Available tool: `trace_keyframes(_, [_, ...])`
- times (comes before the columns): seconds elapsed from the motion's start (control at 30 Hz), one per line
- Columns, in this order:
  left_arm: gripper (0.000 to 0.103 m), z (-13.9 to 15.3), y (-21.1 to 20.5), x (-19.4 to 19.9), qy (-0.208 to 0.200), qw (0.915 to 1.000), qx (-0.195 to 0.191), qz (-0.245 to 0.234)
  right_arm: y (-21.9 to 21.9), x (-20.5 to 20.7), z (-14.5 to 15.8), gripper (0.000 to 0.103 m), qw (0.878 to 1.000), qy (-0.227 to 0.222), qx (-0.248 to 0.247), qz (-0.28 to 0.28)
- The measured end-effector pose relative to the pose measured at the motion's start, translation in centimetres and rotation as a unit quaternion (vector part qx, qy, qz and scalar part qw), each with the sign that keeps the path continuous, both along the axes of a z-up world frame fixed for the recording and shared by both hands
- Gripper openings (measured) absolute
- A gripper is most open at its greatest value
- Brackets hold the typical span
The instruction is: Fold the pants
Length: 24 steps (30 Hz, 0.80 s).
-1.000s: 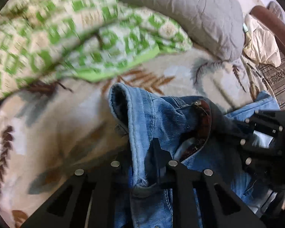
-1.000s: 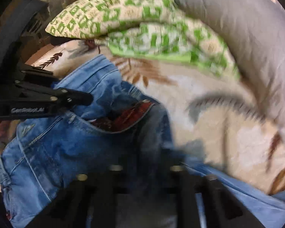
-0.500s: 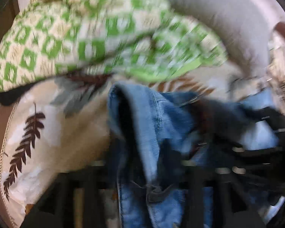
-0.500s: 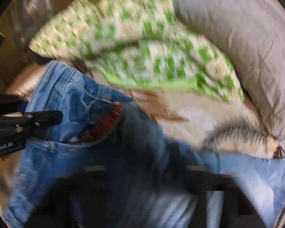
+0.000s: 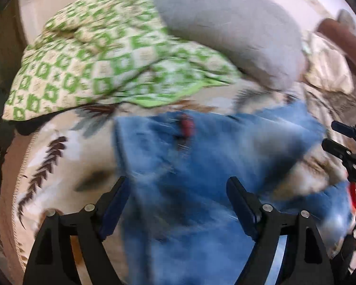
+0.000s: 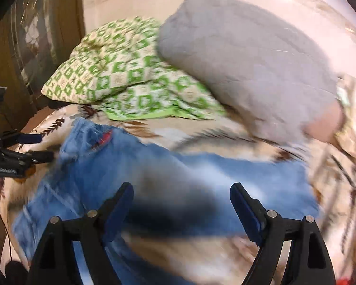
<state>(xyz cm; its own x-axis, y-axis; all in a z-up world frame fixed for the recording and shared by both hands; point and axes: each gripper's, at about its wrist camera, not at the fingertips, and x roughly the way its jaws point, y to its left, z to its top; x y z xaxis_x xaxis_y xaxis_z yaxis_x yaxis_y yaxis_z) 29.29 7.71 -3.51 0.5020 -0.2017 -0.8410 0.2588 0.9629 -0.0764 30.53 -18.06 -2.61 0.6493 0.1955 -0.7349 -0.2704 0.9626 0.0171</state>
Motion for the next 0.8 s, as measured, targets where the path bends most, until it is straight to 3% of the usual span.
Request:
trace_keyframes(0.27, [0.084,-0.5,-9.9,-7.9,-0.004,0.9969,0.011,-0.078,-11.5,-10.3,-0.5,0.088,0.998,0.018,-0.008,-0.055])
trace_keyframes(0.47, [0.084,-1.6,-14.4,-13.8,-0.008,0.9959,-0.024,-0.086,-16.4,-16.8,-2.3,0.089,0.996,0.035,0.003,-0.081])
trace_keyframes(0.6, [0.084,-1.9,-16.2,-15.2,-0.004,0.9952,-0.020,-0.095,-18.6,-18.8,-3.0,0.089,0.994,0.041,0.017,-0.098])
trace_keyframes(0.8, [0.084,0.5,-17.6,-13.9,-0.025,0.9950,-0.016,-0.095,-19.9,-18.1,-1.1,0.089,0.995,0.026,0.015,-0.100])
